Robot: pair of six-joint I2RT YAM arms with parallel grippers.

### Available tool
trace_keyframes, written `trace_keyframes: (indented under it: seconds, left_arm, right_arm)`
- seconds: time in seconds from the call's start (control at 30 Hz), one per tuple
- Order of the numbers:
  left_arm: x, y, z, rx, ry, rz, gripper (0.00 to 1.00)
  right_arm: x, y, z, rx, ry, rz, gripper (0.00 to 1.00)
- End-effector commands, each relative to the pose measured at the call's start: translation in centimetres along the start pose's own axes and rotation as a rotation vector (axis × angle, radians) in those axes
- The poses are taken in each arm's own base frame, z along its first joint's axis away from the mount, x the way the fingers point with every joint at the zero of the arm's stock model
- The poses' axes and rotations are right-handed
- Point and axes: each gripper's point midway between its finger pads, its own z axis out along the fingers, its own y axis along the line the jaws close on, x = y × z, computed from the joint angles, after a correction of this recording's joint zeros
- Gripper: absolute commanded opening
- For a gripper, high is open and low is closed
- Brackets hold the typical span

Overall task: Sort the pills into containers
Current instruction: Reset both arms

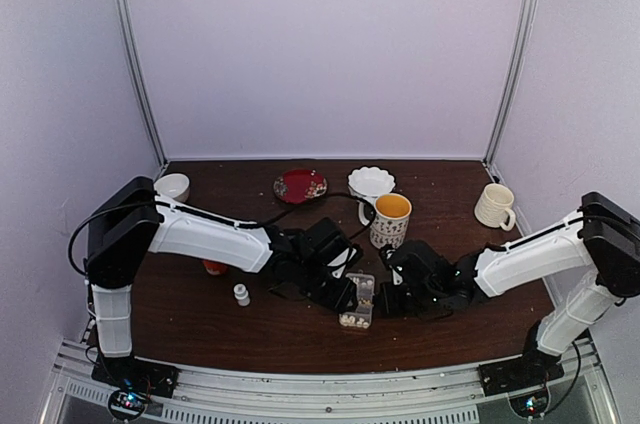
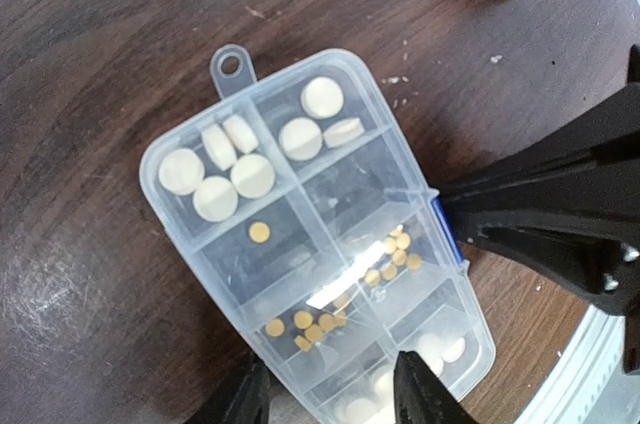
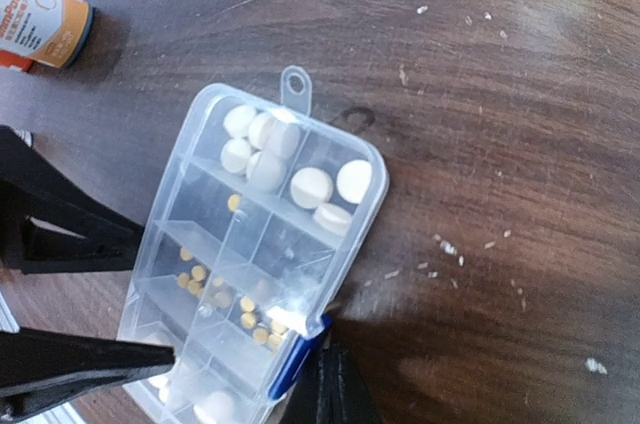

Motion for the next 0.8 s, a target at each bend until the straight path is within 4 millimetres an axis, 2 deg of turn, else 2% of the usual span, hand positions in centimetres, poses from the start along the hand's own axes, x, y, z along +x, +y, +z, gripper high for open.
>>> trace_keyframes:
  seconds: [0.0, 0.1, 0.17, 0.33, 0.4, 0.47, 0.57, 0.67, 0.77]
  left_arm:
    - [-1.3, -1.2, -1.1, -0.008, -0.066, 0.066, 0.48]
    - [-3.2, -1.3, -3.8, -0.047, -0.132, 0.089, 0.52]
    - [-4.3, -1.0, -5.7, -0.076, -0.173, 0.094, 0.56]
    - [-6.7, 1.3, -11.6, -0.209, -0.296, 0.1, 0.63]
    - [-7.2, 2.8, -14.3, -0.263, -0.348, 0.085, 0.65]
    - [-7.4, 4.5, -17.1, -0.316, -0.402, 0.058, 0.65]
    - [-7.3, 7.5, -21.9, -0.425, -0.505, 0.023, 0.66]
    - [-6.5, 10.6, -26.4, -0.517, -0.593, -0.018, 0.72]
    - [-5.4, 13.6, -28.9, -0.591, -0.612, -0.058, 0.75]
  right_arm:
    - [-3.0, 0.9, -2.9, 0.028, -0.11, -0.085, 0.0]
    - [-4.9, 0.7, -5.3, 0.058, -0.193, -0.118, 0.0]
    - [-6.5, 0.9, -7.5, 0.061, -0.269, -0.136, 0.0]
    - [-10.1, 0.1, -14.0, 0.099, -0.503, -0.144, 0.0]
    - [-11.0, -0.7, -16.6, 0.11, -0.605, -0.137, 0.0]
    - [-11.7, -1.6, -18.9, 0.133, -0.699, -0.142, 0.05]
    - [-12.1, -4.1, -21.6, 0.251, -0.81, -0.186, 0.11]
    - [-12.3, -5.8, -23.8, 0.349, -0.906, -0.238, 0.16]
    - [-12.3, -6.3, -25.5, 0.368, -0.988, -0.288, 0.28]
